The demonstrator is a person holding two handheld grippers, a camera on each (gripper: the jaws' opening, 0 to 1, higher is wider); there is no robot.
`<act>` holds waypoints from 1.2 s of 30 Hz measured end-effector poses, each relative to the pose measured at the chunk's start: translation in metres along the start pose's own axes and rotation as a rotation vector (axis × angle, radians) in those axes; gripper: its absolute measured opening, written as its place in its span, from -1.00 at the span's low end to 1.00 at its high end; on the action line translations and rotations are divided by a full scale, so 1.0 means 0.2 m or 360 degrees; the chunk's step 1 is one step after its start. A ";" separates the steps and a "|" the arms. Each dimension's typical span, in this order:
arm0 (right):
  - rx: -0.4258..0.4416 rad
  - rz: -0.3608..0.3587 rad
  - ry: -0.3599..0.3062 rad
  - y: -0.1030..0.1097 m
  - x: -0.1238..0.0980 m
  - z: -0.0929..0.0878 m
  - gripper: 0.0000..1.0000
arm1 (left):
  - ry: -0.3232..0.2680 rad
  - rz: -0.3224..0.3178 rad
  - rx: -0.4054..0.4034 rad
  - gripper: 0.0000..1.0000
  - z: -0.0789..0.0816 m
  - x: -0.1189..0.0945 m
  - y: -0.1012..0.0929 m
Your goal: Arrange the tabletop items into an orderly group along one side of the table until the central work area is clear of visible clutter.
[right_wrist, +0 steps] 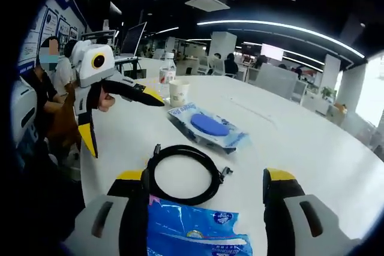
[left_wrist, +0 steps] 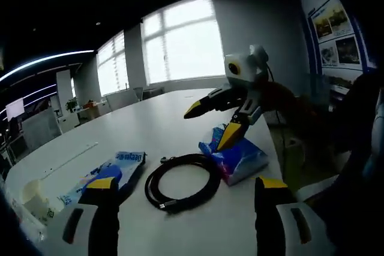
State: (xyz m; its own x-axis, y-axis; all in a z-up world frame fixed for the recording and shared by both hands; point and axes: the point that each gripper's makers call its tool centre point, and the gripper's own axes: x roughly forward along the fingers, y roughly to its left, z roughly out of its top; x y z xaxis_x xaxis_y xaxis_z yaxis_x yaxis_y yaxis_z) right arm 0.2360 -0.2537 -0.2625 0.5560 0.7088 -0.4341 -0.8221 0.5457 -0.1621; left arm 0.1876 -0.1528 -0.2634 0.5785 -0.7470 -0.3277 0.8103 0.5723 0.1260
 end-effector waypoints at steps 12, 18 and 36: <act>0.0070 -0.0077 -0.0011 -0.05 -0.13 -0.08 0.46 | -0.0018 -0.0091 0.0012 0.81 0.01 0.07 -0.10; 0.0073 -0.0112 -0.0002 -0.06 -0.19 -0.11 0.42 | -0.0001 -0.0130 0.0013 0.77 -0.01 0.10 -0.14; 0.0150 -0.0132 0.0010 -0.05 -0.30 -0.26 0.13 | -0.0117 -0.0328 0.0088 0.34 0.04 0.16 -0.27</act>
State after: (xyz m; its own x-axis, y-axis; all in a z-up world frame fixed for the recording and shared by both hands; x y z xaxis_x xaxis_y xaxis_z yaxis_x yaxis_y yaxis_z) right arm 0.2053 -0.3242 -0.2806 0.6206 0.6569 -0.4282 -0.7581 0.6422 -0.1135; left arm 0.1638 -0.2109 -0.2738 0.4040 -0.8698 -0.2832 0.9147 0.3873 0.1155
